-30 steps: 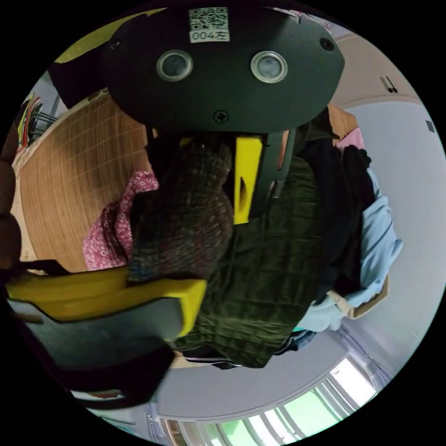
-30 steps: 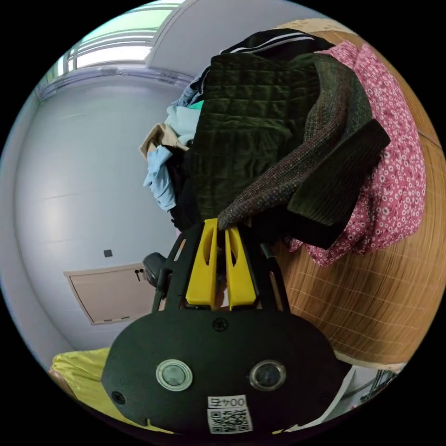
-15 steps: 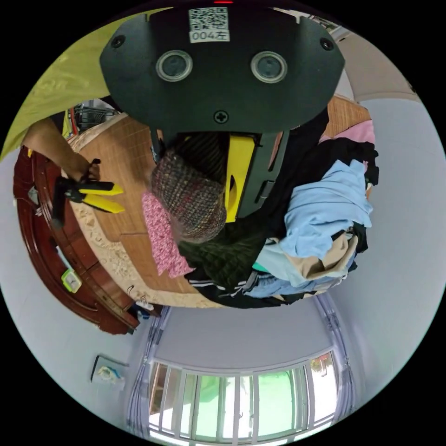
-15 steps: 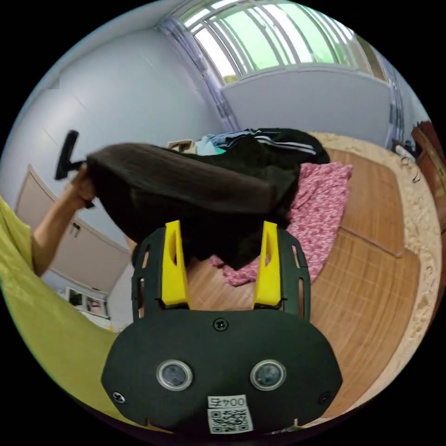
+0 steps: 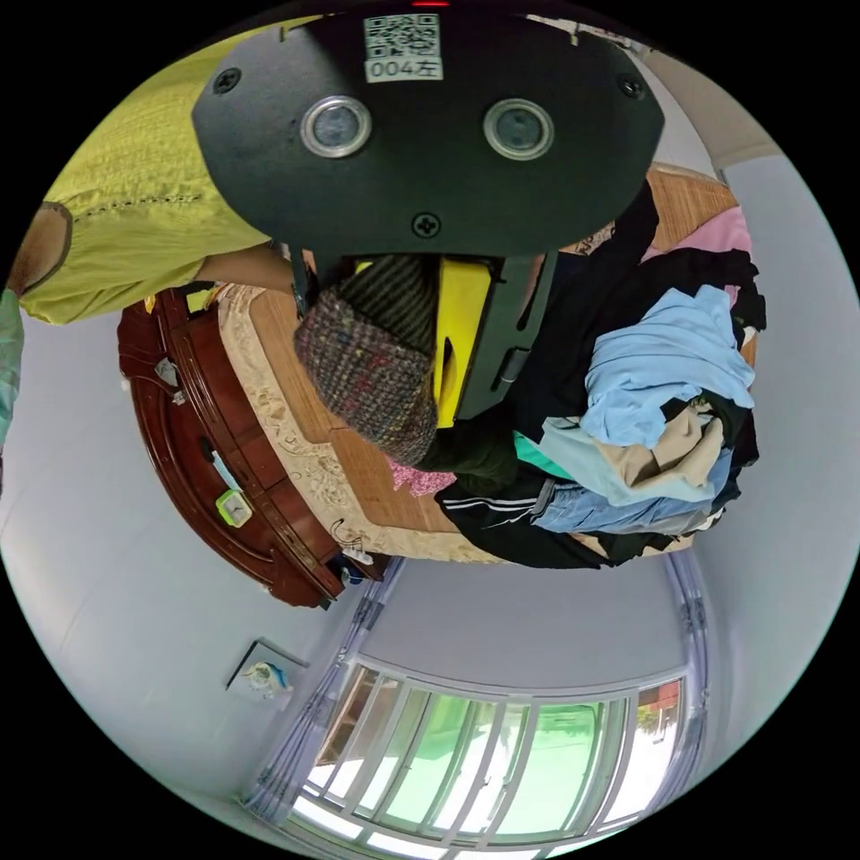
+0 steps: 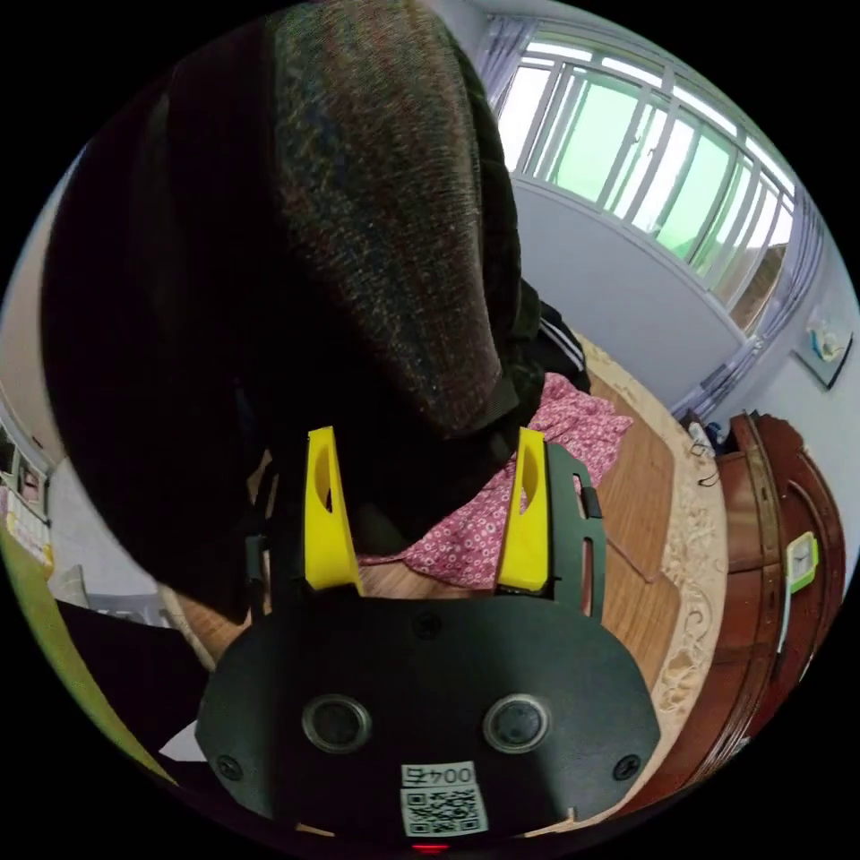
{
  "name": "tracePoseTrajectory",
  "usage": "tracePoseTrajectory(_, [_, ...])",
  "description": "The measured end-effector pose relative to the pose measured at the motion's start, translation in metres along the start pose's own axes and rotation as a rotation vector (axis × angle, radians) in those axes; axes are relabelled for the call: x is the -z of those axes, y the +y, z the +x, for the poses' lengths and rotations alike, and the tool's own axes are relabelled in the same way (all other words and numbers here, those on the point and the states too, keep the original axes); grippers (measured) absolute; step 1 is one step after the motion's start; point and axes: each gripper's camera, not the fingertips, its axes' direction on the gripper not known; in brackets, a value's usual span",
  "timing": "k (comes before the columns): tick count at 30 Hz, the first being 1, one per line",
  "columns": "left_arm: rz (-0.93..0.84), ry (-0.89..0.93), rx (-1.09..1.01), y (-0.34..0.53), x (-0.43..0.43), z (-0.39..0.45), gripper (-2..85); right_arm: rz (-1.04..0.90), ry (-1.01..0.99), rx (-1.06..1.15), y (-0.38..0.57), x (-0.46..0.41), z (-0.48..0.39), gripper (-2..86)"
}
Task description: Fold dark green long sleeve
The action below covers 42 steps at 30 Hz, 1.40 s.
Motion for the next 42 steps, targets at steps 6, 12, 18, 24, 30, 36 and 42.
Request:
tracePoseTrajectory(6, [-0.007, 0.02, -0.038, 0.011, 0.024, -0.031, -0.8, -0.008, 0.066, -0.017, -0.016, 0.031, 0.025, 22.2])
tracePoseTrajectory(12, [-0.016, -0.026, -0.019, 0.027, 0.044, -0.072, -0.8, 0.029, 0.182, -0.009, -0.036, 0.093, 0.064, 5.3])
tracePoseTrajectory(18, [-0.009, -0.041, 0.04, 0.034, 0.068, -0.118, -0.8, 0.128, -0.276, -0.455, -0.024, 0.194, 0.216, 4.1])
tracePoseTrajectory(24, [0.04, -0.02, -0.122, 0.015, 0.094, -0.075, -0.8, 0.284, -0.251, -0.536, -0.008, 0.355, 0.331, 4.0])
tracePoseTrajectory(30, [0.165, 0.038, -0.218, 0.003, 0.145, 0.0, -0.8, 0.325, -0.129, -0.396, 0.019, 0.525, 0.387, 3.8])
tracePoseTrajectory(36, [0.222, 0.121, -0.226, 0.015, 0.177, 0.085, -0.8, 0.278, -0.105, -0.277, 0.083, 0.649, 0.429, 3.8])
tracePoseTrajectory(42, [0.213, 0.135, -0.301, 0.027, 0.188, 0.204, -0.8, 0.27, -0.099, -0.279, 0.187, 0.742, 0.47, 3.7])
